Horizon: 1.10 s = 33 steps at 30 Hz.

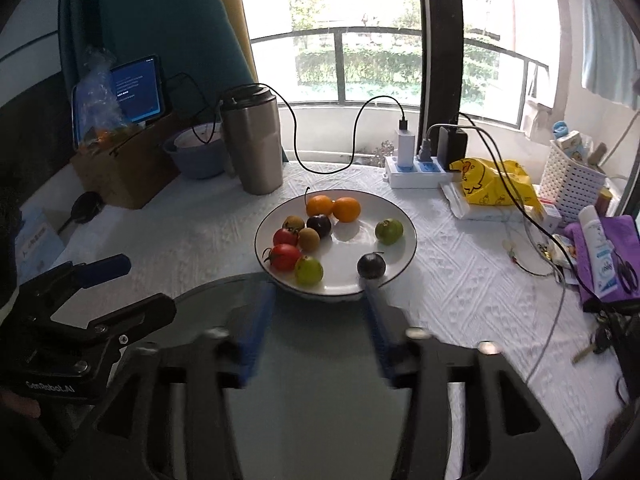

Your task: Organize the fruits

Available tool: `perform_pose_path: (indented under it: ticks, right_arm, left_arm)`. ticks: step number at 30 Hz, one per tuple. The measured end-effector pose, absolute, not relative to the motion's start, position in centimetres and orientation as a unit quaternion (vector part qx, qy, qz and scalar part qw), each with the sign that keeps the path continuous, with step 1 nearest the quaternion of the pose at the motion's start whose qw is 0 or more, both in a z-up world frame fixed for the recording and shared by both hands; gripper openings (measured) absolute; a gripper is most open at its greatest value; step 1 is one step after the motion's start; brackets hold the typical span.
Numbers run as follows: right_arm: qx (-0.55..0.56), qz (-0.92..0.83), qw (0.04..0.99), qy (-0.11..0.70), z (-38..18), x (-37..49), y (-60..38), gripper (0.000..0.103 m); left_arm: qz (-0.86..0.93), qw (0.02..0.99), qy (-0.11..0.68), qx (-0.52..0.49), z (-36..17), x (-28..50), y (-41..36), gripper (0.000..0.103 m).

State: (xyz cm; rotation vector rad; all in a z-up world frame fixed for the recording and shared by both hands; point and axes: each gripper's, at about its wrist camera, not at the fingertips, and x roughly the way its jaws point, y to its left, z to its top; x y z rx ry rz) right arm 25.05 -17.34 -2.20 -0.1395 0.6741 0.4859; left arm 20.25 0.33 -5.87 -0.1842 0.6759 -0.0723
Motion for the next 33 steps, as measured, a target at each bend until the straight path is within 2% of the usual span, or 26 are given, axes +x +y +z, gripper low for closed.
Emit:
perform_pose_path:
  ticks: [10,14,20,24,33]
  right_arm:
    - [-0.067,0.226,0.925,0.298,0.0,20.9,-17.8,0.065]
    - [-0.067,0.222,0.933,0.276,1.8,18.9,-18.0,0.072]
    - [-0.065,0.219,0.943,0.243,4.3,16.3,-18.7,0.074]
    - [-0.062,0.214,0.949,0.224,5.7,15.0,-19.3,0.079]
    - [-0.054,0.206,0.96,0.181,8.6,11.9,-20.8,0.08]
  left_arm:
    - [-0.033,0.952,0.294,-0.079,-3.7,16.0,0.7,0.097]
    - [-0.023,0.96,0.268,-0.077,-2.0,14.3,0.9,0.097]
    - [-0.026,0.972,0.224,-0.07,0.6,11.5,0.9,0.097]
    - [-0.026,0.979,0.195,-0.057,2.5,10.0,0.5,0.097]
    - [0.01,0.987,0.154,-0.031,5.7,7.4,-0.2,0.097]
